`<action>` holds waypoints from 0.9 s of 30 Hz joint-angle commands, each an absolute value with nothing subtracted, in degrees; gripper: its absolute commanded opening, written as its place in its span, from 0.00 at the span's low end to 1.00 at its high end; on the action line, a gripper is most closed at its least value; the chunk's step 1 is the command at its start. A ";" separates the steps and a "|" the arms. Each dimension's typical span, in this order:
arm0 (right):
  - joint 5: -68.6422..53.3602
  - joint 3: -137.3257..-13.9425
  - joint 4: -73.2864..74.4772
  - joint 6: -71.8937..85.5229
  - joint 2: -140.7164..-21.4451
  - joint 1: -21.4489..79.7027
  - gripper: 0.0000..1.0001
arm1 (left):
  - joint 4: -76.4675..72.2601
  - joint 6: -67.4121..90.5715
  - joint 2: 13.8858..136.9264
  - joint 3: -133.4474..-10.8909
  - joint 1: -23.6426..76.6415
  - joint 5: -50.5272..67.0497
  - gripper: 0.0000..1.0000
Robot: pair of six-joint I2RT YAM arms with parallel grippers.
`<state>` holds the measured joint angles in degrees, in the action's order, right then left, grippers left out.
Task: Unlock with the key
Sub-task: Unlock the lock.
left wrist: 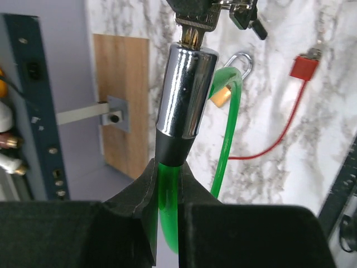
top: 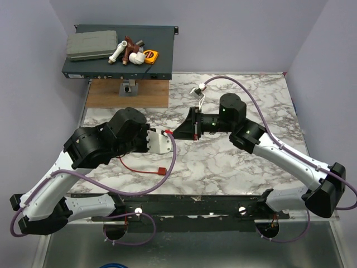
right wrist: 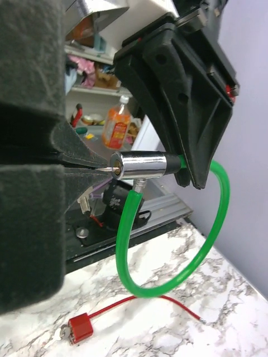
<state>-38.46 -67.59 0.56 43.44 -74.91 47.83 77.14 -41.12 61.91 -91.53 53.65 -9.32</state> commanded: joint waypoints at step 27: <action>-54.95 -60.88 -26.10 83.95 -73.12 29.72 0.13 | 21.18 -71.78 58.21 -74.31 68.77 -20.35 0.00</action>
<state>-52.80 -60.42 -20.10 77.58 -70.89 31.83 39.03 -67.57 56.88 -76.62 66.04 -26.37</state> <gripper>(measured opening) 0.037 0.100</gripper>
